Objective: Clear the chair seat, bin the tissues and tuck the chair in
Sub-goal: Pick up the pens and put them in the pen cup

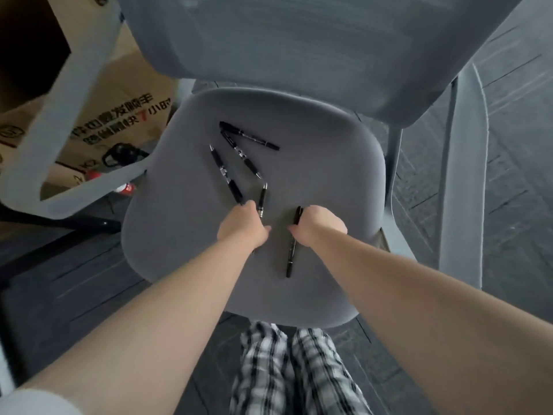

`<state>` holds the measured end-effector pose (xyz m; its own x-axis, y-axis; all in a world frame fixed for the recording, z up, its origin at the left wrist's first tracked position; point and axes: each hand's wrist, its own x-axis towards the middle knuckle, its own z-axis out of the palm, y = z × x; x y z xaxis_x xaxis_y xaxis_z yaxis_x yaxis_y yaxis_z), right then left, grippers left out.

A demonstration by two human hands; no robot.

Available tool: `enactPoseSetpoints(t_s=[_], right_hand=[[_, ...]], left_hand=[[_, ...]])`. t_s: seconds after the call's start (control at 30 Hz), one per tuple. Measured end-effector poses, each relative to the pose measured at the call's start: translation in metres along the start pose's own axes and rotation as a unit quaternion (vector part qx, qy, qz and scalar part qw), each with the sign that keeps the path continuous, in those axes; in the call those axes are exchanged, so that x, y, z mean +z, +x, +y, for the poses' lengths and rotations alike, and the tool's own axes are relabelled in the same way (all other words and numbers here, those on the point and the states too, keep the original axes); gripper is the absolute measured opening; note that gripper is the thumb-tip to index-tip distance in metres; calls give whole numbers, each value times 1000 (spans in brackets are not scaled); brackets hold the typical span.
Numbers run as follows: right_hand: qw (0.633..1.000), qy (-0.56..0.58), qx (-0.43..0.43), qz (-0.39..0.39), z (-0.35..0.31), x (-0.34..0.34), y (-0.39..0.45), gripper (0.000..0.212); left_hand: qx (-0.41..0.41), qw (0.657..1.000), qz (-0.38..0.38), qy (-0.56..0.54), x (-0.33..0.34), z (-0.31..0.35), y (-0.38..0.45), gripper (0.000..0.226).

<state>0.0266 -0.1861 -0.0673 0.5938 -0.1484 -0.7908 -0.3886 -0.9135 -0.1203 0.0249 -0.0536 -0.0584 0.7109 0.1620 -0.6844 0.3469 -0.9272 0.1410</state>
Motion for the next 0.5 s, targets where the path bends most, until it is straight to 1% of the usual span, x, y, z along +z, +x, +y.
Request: enactPoseSetpoints(t_s=[0.07, 0.1, 0.2, 0.27, 0.3, 0.37, 0.43, 0.5], right_hand=[[1000, 9, 11, 10, 0, 2, 5, 26], [1000, 13, 14, 13, 0, 4, 7, 25], [999, 30, 17, 22, -5, 2, 10, 10], [998, 53, 1, 37, -11, -2, 11, 12], [997, 66, -9, 46, -13, -4, 10, 15], [994, 85, -27, 70, -19, -11, 8, 14], [990, 100, -42, 88, -26, -19, 7, 11], [988, 112, -58, 94, -36, -26, 7, 14]], left_hand=[[-20, 1000, 5, -12, 5, 1, 7, 46], [-24, 1000, 8, -14, 8, 2, 9, 43], [-29, 999, 12, -14, 12, 4, 13, 34], [-31, 999, 5, -26, 11, 2, 13, 34], [-33, 999, -1, -42, 10, 1, 12, 34], [-46, 994, -2, -98, 4, -2, 10, 31], [-65, 984, 8, -166, -6, -6, 9, 28], [-79, 973, 25, -218, -17, -10, 11, 25]])
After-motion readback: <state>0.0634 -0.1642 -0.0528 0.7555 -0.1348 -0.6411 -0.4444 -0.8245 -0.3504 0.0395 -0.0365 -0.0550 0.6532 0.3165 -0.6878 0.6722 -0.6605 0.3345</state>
